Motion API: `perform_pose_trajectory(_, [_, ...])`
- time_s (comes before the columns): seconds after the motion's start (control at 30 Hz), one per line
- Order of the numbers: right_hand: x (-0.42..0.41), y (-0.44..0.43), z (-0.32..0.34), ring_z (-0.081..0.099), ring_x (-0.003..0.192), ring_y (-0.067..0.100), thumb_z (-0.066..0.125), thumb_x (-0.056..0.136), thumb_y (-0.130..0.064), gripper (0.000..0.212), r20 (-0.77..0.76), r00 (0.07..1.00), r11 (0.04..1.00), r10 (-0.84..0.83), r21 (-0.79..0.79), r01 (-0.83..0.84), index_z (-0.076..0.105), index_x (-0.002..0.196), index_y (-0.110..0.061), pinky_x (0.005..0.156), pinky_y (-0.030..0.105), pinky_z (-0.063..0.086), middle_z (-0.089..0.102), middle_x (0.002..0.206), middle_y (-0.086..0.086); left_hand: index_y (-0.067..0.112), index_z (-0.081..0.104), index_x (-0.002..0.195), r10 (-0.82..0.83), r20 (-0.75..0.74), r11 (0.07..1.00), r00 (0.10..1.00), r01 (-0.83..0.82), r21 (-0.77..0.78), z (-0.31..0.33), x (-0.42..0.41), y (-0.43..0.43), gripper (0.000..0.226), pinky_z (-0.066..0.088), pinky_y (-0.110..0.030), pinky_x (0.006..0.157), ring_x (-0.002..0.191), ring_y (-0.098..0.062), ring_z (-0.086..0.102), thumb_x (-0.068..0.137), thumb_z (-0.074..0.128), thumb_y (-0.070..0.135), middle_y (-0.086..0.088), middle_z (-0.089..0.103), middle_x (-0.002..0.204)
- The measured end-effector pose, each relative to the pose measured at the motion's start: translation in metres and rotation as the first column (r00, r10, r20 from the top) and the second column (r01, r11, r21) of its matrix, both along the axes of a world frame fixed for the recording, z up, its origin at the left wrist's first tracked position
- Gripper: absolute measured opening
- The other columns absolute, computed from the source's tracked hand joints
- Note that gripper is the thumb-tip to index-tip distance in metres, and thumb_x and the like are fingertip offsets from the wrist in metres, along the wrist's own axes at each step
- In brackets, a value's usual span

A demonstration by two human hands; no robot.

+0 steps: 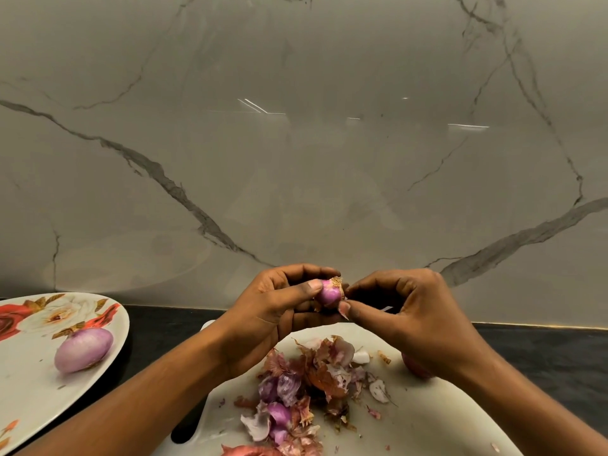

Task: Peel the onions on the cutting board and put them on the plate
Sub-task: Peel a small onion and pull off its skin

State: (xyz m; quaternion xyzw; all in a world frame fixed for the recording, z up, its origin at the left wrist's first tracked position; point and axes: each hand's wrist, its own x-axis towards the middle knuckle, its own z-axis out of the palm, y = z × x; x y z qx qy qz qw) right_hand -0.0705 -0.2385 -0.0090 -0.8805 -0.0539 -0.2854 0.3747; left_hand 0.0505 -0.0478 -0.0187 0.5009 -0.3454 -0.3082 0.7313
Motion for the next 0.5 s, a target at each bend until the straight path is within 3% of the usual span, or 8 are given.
perform_pose_trajectory(0.2, [0.0021, 0.0011, -0.0031, 0.076, 0.091, 0.001, 0.083, 0.084, -0.032, 0.027, -0.019, 1.000, 0.999, -0.004, -0.032, 0.003, 0.081, 0.110, -0.028, 0.080, 0.023, 0.064, 0.080, 0.096, -0.016, 0.004, 0.066, 0.132, -0.010, 0.039, 0.999, 0.999, 0.009, 0.032, 0.0009, -0.0019, -0.0012, 0.035, 0.063, -0.030, 0.085, 0.106, -0.031, 0.076, 0.101, 0.057, 0.018, -0.022, 0.074, 0.122])
perform_pose_trajectory(0.37, [0.0031, 0.0000, -0.0045, 0.077, 0.091, 0.004, 0.083, 0.083, -0.032, 0.030, -0.003, 1.000, 0.995, -0.025, 0.095, 0.026, 0.080, 0.112, -0.024, 0.081, 0.028, 0.065, 0.081, 0.096, -0.014, 0.003, 0.064, 0.131, -0.004, 0.095, 0.996, 0.995, -0.004, 0.088, 0.0018, -0.0022, -0.0007, 0.032, 0.063, -0.036, 0.093, 0.110, -0.039, 0.075, 0.104, 0.056, 0.019, -0.021, 0.075, 0.121])
perform_pose_trajectory(0.5, [0.0034, 0.0038, -0.0041, 0.078, 0.088, 0.008, 0.081, 0.083, -0.033, 0.028, -0.019, 0.999, 0.990, 0.031, 0.136, -0.028, 0.080, 0.109, -0.023, 0.079, 0.029, 0.065, 0.081, 0.094, -0.011, 0.002, 0.064, 0.128, 0.008, 0.119, 0.994, 0.993, -0.020, 0.107, 0.0018, -0.0053, -0.0007, 0.035, 0.064, -0.033, 0.089, 0.106, -0.038, 0.077, 0.098, 0.064, 0.019, -0.020, 0.077, 0.115])
